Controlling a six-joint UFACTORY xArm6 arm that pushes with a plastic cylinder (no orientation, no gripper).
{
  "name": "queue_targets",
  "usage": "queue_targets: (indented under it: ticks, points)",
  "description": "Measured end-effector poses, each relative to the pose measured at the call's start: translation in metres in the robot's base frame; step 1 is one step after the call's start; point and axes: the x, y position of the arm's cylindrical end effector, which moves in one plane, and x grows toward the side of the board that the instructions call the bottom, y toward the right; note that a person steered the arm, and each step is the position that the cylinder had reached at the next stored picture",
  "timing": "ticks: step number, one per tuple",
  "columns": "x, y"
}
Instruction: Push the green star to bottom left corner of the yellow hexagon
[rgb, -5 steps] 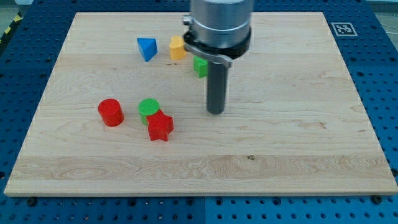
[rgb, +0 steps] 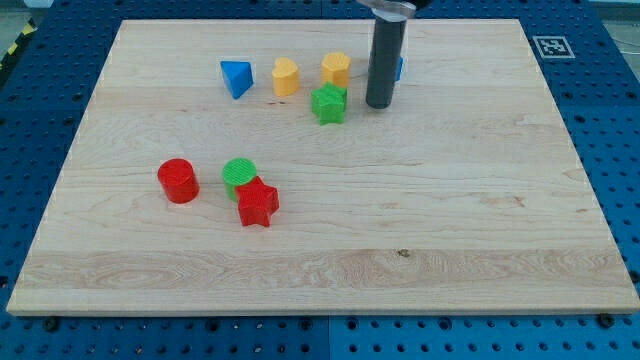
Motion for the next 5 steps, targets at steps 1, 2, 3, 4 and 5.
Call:
queue_targets:
  ticks: [1,2,3,4,5]
  points:
    - [-0.004,-0.023]
    - [-0.004,-0.025]
    - [-0.004,-0.025]
    - [-0.004,-0.031]
    - [-0.004,-0.034]
